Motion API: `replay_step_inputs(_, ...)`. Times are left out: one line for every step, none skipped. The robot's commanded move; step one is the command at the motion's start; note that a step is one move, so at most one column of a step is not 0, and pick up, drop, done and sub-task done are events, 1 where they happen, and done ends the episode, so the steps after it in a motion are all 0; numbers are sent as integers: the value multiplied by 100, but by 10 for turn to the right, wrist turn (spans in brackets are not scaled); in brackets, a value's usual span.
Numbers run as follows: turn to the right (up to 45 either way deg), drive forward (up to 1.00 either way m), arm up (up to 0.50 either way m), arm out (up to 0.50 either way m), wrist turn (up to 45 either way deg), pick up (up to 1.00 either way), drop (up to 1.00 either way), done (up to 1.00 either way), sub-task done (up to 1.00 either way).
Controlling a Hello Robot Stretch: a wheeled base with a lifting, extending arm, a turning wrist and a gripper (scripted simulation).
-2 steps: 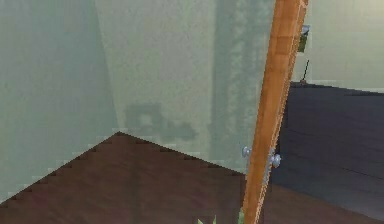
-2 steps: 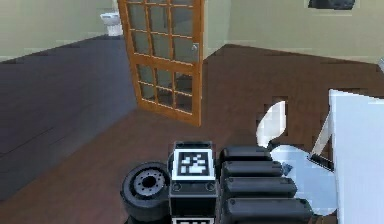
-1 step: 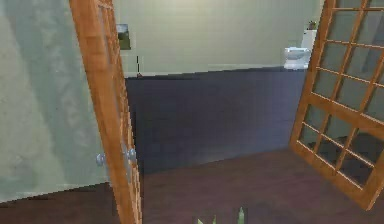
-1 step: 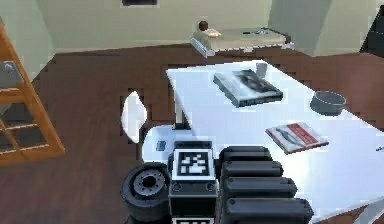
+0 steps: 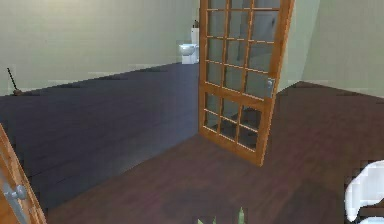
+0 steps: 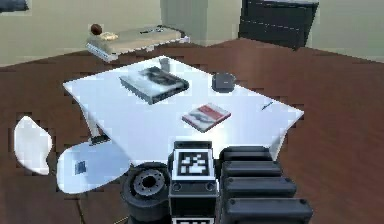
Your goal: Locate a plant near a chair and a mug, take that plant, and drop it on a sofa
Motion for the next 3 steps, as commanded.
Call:
replay_step_inputs(0, 70, 0, 0, 0, 0, 0, 0, 0)
replay_step_inputs(-450, 0, 0, 0, 0, 0, 0, 0, 0)
replay_step_inputs(-60, 0, 0, 0, 0, 0, 0, 0, 0)
